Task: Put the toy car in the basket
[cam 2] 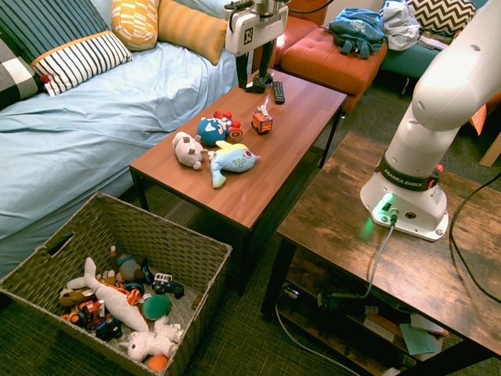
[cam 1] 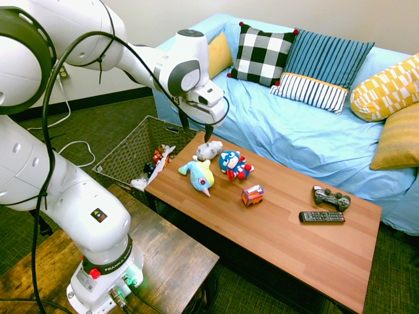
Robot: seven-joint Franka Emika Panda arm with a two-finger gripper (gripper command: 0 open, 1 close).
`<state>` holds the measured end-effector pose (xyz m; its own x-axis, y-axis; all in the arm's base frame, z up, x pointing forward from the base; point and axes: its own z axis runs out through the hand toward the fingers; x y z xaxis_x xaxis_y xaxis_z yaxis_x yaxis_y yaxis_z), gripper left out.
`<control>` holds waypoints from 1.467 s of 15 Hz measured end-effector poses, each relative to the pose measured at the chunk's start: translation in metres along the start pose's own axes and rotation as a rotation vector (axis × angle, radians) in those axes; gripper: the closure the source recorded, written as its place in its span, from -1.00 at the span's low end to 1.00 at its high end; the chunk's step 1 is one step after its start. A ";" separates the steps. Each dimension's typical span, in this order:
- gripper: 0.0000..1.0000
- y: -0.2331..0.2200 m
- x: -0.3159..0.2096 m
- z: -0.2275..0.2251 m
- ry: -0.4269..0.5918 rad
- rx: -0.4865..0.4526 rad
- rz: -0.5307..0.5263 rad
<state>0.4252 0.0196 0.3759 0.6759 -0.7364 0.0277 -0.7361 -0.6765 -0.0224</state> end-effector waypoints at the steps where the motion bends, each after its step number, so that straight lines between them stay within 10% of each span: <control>1: -1.00 -0.001 0.001 0.000 0.000 0.004 -0.001; 19: -1.00 0.090 0.220 0.227 -0.142 -0.125 0.318; 20: 1.00 0.086 0.224 0.235 -0.146 -0.126 0.322; 22: 1.00 0.080 0.230 0.254 -0.158 -0.129 0.331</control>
<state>0.5309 -0.2050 0.1265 0.3911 -0.9132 -0.1148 -0.9067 -0.4037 0.1219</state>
